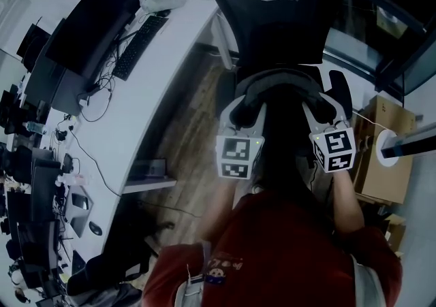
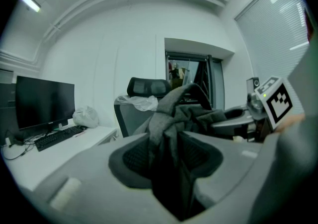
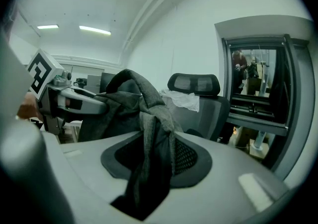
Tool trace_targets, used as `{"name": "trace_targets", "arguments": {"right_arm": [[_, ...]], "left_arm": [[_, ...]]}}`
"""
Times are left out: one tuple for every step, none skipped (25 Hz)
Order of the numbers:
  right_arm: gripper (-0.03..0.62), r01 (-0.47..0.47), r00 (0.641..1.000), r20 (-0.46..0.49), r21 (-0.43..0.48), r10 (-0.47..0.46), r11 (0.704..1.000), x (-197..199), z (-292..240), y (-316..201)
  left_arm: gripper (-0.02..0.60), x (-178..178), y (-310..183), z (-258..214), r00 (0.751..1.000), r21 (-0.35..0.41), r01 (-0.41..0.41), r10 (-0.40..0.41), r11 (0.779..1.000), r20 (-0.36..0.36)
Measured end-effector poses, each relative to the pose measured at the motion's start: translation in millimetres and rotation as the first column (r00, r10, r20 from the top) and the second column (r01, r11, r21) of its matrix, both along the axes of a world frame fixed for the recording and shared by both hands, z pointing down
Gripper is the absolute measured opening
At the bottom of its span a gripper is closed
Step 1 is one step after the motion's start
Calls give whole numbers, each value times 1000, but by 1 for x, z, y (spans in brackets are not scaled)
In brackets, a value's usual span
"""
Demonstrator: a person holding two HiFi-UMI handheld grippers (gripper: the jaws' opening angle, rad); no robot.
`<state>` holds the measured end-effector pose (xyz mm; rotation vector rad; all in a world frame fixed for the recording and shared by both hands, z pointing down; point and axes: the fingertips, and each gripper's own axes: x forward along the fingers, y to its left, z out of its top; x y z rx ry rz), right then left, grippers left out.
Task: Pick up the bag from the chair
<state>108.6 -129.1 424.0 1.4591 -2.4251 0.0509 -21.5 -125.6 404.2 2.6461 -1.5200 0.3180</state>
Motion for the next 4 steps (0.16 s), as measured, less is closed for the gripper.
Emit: {"name": "trace_targets", "arguments": {"right_arm": [[137, 0, 1000, 0, -2, 0, 1000, -1, 1, -2], [137, 0, 1000, 1, -4, 0, 1000, -1, 2, -4], [137, -1, 1000, 2, -6, 1, 1000, -1, 3, -5], [137, -2, 1000, 4, -8, 2, 1000, -2, 4, -7]], "left_arm": [[163, -1, -2, 1, 1000, -1, 1, -1, 1000, 0], [163, -1, -4, 2, 1000, -2, 2, -2, 1000, 0], [163, -1, -6, 2, 1000, -3, 2, -2, 1000, 1], [163, -1, -8, 3, 1000, -4, 2, -2, 1000, 1]]}}
